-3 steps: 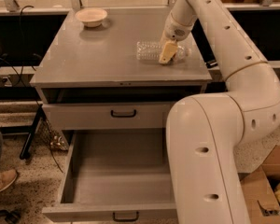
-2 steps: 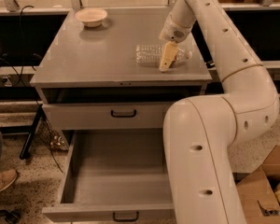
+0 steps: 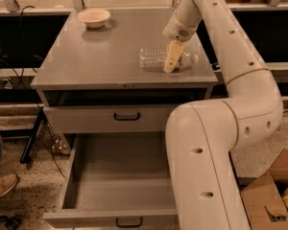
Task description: Pick water bottle from middle drawer and place on counter
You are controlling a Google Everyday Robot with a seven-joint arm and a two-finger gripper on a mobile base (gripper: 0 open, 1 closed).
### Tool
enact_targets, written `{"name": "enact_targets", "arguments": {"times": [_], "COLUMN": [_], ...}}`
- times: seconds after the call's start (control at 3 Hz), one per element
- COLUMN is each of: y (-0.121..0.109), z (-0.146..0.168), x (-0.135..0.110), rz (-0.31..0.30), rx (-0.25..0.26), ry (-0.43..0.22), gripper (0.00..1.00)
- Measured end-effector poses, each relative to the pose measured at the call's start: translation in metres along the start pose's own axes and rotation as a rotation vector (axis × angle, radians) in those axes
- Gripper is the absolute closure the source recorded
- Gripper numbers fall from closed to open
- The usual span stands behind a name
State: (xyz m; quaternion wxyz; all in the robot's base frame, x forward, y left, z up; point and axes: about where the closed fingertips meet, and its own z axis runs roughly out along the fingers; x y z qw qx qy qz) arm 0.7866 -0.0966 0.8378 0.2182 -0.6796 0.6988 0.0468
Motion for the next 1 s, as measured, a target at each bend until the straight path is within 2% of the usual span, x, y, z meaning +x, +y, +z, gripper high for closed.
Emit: {"name": "enact_targets", "arguments": {"times": [0.33, 0.67, 1.0], "y": [-0.005, -0.008, -0.003], "z": [-0.025, -0.07, -0.109], "x": [-0.008, -0.009, 0.008], "rz": [-0.026, -0.051, -0.046], "rx": [0.047, 0.115, 0.156], "ry": [-0.017, -0.013, 0.003], "gripper": [0.0, 0.0, 0.0]}}
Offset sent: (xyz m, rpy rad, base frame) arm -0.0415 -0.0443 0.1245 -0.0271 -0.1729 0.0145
